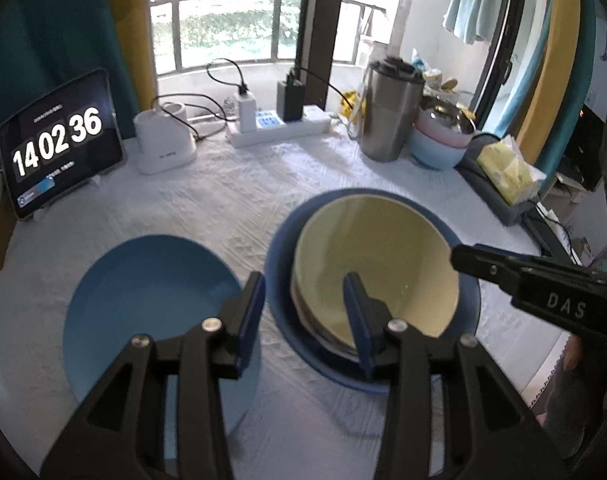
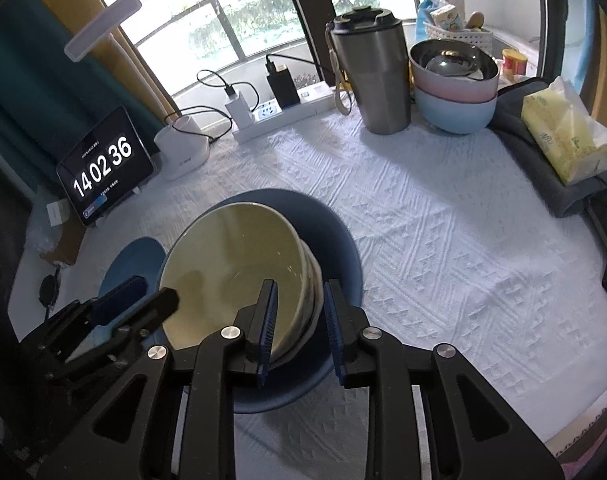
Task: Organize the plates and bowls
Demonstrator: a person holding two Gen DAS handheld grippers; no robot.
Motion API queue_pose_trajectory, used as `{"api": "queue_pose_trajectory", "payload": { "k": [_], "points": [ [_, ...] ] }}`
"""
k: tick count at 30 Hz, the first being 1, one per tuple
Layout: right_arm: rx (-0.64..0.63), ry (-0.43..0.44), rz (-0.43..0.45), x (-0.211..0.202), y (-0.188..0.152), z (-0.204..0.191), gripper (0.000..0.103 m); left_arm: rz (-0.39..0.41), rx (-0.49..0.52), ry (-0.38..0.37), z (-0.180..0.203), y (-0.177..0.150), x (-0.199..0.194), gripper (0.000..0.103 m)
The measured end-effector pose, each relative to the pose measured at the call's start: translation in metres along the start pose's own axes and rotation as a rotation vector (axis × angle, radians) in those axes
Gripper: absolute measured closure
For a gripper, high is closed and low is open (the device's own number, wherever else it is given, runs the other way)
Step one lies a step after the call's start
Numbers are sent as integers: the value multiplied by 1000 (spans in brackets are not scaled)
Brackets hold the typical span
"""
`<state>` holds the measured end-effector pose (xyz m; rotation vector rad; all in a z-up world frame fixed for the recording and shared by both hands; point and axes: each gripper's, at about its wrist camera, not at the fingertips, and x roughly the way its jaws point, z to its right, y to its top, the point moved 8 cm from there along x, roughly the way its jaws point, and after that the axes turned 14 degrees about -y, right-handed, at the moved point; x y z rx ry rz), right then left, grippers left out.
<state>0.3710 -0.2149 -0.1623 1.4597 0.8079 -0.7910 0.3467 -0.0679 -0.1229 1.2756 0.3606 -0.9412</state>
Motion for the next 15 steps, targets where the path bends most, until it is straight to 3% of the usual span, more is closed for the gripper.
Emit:
{"api": "queue_pose_trajectory", "payload": {
  "k": [15],
  "points": [
    [38, 7, 3, 0, 3, 30, 72, 20, -47, 33, -33, -2, -17, 61]
  ]
}}
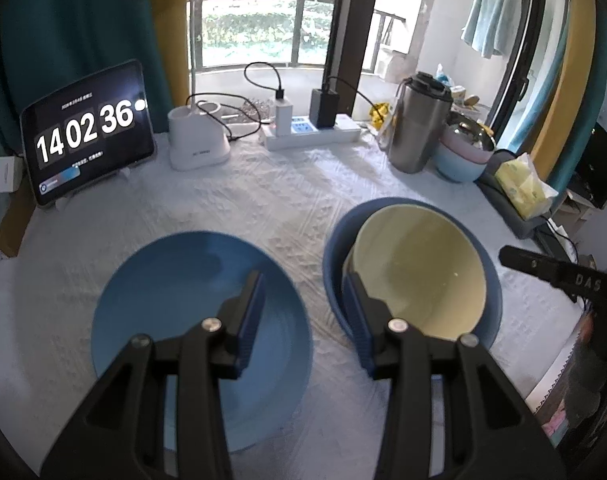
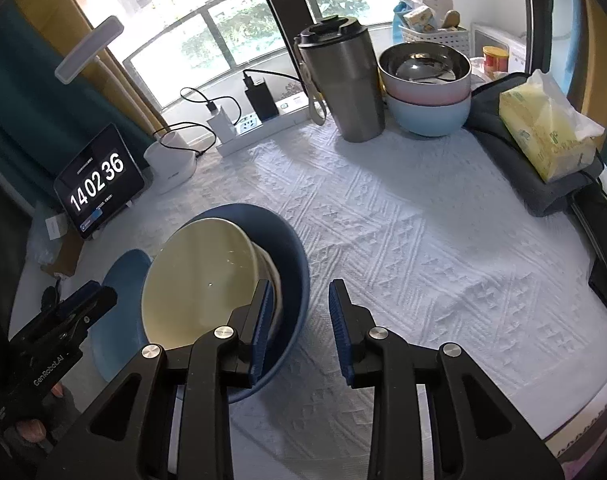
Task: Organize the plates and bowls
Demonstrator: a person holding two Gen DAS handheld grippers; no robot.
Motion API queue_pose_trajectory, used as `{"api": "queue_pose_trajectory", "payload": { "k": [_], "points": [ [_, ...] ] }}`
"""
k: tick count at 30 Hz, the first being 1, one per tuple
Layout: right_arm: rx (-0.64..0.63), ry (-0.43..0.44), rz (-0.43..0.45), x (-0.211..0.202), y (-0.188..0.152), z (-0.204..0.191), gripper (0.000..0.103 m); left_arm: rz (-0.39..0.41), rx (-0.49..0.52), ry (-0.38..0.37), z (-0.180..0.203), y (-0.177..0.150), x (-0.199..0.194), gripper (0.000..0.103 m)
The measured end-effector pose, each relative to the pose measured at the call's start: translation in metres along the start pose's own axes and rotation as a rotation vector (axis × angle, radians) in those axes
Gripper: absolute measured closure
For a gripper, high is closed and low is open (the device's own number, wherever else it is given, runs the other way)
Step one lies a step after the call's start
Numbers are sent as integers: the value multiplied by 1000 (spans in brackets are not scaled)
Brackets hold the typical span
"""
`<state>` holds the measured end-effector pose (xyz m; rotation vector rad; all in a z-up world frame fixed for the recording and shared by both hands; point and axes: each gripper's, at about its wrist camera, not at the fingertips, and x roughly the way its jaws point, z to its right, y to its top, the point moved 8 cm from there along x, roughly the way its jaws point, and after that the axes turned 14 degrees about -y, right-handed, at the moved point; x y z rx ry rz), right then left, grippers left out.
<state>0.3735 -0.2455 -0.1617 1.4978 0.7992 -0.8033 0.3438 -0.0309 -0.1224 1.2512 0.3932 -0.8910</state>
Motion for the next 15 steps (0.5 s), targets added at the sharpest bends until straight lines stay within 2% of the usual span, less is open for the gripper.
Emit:
{"api": "queue_pose_trajectory", "payload": {
  "k": [10, 15],
  "points": [
    [-6, 28, -25, 14, -3, 3, 72, -50, -14, -13, 0, -8, 19, 61],
    [-13, 41, -42, 22, -5, 3, 72, -82, -12, 5, -1, -12, 31, 61]
  ]
}}
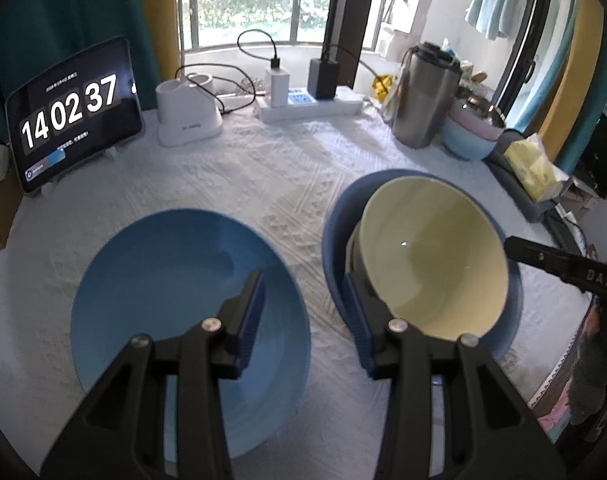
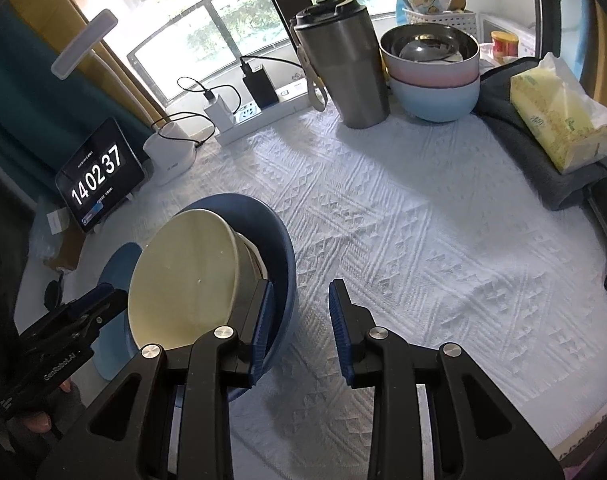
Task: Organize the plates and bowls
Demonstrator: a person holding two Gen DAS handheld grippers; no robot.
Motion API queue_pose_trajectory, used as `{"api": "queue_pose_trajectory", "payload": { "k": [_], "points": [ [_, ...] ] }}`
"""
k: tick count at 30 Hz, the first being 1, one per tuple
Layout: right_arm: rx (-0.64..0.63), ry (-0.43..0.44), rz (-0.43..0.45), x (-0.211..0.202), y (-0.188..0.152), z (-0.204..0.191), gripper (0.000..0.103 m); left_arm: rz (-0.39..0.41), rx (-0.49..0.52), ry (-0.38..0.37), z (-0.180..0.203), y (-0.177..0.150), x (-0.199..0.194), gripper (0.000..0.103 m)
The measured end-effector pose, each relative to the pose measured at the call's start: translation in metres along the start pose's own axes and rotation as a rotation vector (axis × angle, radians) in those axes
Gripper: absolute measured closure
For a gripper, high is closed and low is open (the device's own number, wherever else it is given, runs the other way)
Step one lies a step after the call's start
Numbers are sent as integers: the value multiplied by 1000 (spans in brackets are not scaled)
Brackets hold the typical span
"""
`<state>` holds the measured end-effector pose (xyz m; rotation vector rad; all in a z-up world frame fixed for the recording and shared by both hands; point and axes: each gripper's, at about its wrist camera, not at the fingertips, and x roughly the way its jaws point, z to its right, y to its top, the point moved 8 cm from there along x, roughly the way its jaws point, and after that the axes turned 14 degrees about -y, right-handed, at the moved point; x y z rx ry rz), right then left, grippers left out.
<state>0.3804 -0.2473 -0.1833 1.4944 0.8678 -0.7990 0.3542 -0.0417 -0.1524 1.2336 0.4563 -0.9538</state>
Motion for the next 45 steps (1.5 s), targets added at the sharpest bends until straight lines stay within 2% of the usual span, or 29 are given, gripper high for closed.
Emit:
{"api": "queue_pose_trajectory", "payload": {
  "k": [6, 10, 19, 23, 32, 41, 43, 45],
  "points": [
    [-20, 1, -19, 9, -4, -1, 72, -22, 40, 47, 4, -1, 9, 60],
    [-38, -4, -14, 12, -5, -1, 71, -42, 20, 35, 1, -1, 14, 59],
    [-67, -26, 1, 20, -8, 0, 58, -55, 0, 3, 2, -4, 28, 59],
    [-44, -19, -2, 25, -8, 7, 46, -43, -1, -3, 2, -4, 27, 59],
    [-13, 11, -3, 26, -9, 9, 44, -15, 9, 1, 3, -4, 25, 59],
    [28, 23, 33, 26, -11, 9, 44, 4, 25, 22, 5, -4, 29, 63],
    [22, 20, 48, 24, -11, 7, 48, 14, 32, 21, 7, -4, 30, 65],
    [20, 33, 59, 22, -12, 4, 62, 20, 37, 26, 8, -4, 30, 66]
  ]
}}
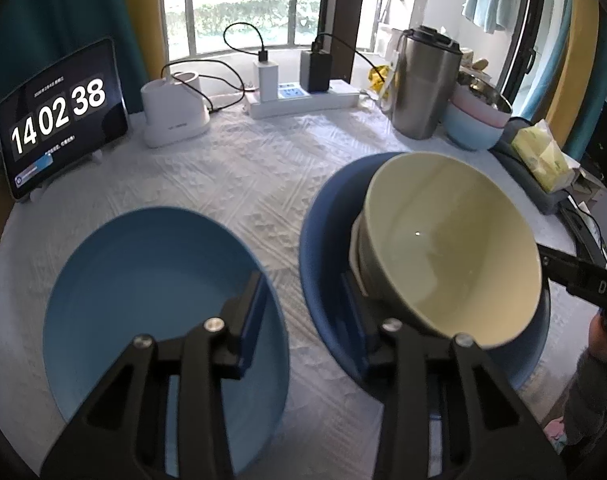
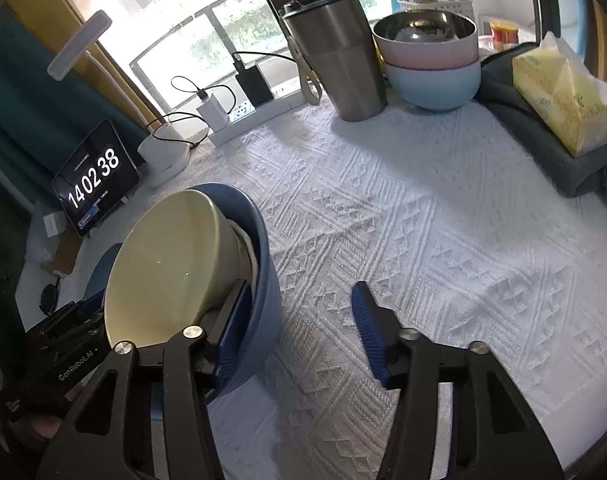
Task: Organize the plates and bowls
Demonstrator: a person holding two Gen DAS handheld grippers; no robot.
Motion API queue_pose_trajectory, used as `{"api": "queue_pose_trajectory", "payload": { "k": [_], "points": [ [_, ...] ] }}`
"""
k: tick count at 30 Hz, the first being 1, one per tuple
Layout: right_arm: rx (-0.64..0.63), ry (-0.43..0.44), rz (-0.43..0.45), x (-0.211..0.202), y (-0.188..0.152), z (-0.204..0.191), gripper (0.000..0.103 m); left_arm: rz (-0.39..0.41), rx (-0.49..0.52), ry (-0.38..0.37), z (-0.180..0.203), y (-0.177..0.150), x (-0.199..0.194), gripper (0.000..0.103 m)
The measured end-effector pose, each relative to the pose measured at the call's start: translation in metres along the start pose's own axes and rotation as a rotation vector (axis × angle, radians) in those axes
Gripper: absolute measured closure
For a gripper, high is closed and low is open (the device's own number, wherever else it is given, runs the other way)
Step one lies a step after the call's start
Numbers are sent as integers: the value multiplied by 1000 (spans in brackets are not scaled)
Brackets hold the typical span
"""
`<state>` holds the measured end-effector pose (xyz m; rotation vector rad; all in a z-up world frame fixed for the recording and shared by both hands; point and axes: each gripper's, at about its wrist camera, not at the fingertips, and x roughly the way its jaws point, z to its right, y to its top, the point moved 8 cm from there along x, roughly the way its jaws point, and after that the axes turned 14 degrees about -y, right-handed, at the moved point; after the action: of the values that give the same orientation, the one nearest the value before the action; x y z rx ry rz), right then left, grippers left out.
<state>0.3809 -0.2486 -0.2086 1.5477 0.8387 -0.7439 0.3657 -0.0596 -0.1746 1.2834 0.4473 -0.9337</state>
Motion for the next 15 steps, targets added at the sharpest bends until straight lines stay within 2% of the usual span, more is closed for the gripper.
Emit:
{"api": "queue_pose_trajectory", "payload": {
  "k": [1, 3, 5, 8, 15],
  "points": [
    [-6, 7, 10, -2, 0, -4, 66, 3, 4, 1, 1, 0, 0, 67],
    [-18, -1, 31, -4, 0, -11, 82, 10, 7, -1, 2, 0, -1, 69],
    [-35, -21, 54, -7, -1, -19, 91, 18, 22, 7, 4, 0, -1, 76],
    [-21, -47, 65, -8, -1, -21, 90, 26, 42, 18, 10, 0, -1, 85],
    [-9, -52, 53, -8, -1, -21, 91, 29, 40, 15, 11, 0, -3, 86]
  ]
}}
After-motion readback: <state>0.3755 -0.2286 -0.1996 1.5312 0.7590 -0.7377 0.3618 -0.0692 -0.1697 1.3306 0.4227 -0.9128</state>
